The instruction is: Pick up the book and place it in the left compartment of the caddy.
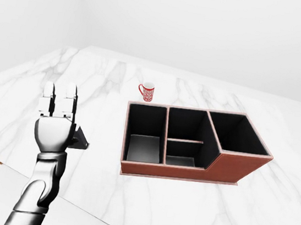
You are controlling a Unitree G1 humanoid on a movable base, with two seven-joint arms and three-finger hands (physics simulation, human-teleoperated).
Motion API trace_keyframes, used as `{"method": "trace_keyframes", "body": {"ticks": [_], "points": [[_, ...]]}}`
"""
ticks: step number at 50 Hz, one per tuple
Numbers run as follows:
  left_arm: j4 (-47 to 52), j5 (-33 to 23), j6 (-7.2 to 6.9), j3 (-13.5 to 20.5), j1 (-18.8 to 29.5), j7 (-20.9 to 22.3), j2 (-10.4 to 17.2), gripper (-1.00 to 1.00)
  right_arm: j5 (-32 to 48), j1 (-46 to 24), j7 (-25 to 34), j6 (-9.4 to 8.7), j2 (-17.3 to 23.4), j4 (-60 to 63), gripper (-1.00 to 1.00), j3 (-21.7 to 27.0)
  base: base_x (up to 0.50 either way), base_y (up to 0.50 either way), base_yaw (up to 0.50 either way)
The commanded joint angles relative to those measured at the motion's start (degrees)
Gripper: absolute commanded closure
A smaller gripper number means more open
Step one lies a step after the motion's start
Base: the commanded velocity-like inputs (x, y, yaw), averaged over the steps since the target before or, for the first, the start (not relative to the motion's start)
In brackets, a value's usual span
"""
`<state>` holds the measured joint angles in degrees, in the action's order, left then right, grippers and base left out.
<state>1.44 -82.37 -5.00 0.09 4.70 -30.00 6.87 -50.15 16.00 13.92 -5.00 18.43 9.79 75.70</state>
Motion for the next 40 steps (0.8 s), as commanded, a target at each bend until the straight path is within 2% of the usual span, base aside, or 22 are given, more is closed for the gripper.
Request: {"method": "trace_keyframes", "body": {"ticks": [1, 3, 5, 6, 8, 17, 26, 31, 40], "points": [[-6.60, 1.74, 0.00, 0.58, 3.40, 0.00, 1.52, -1.00, 0.24, -0.29, -0.12, 0.00, 0.13, -0.78, -1.00, -0.11, 0.00, 0.00, 0.00], [-8.56, 1.01, 0.00, 0.78, 4.85, 0.00, 2.06, -1.00, 0.03, -0.24, -0.69, 0.00, 0.47, -0.73, -1.00, 0.17, 0.00, 0.00, 0.00], [-9.97, 3.41, 0.00, 1.20, 6.02, 0.00, 2.42, -1.00, 0.00, -0.21, -0.69, 0.00, 0.50, -0.91, -1.00, 0.09, 0.00, 0.00, 0.00], [-12.54, 0.75, 0.00, 0.20, 6.93, 0.00, 3.08, -1.00, 0.00, -0.15, -0.80, 0.00, 0.48, -0.80, -1.00, 0.11, 0.00, 0.00, 0.00], [-12.50, 0.90, 0.00, 0.16, 6.74, 0.65, 2.82, -1.00, 0.07, -0.17, -0.69, 0.00, 0.44, -0.94, -1.00, 0.00, 0.00, 0.00, 0.00], [-23.10, 1.31, 0.00, -0.14, 11.49, 0.00, 4.18, -1.00, 0.08, 0.08, -0.34, 0.00, 0.08, -0.36, -1.00, 0.17, 0.00, 0.00, 0.00], [-26.78, 1.46, 0.00, -0.04, 14.03, 0.87, 6.09, -1.00, 0.42, 0.26, 0.17, 0.00, -0.05, -0.39, -1.00, 0.36, 0.00, 0.00, 0.00], [-36.44, 3.95, 0.00, 0.58, 18.62, 0.00, 7.17, -1.00, 1.20, 0.13, 0.44, 0.00, -0.19, -0.32, -1.00, 0.16, 0.00, 0.00, 0.00], [-40.92, 7.96, 0.00, 0.13, 20.09, 0.63, 8.75, -1.00, 1.81, 0.29, 1.14, 0.00, -0.66, 0.03, -1.00, -0.17, 0.00, 0.00, 0.00]]}}
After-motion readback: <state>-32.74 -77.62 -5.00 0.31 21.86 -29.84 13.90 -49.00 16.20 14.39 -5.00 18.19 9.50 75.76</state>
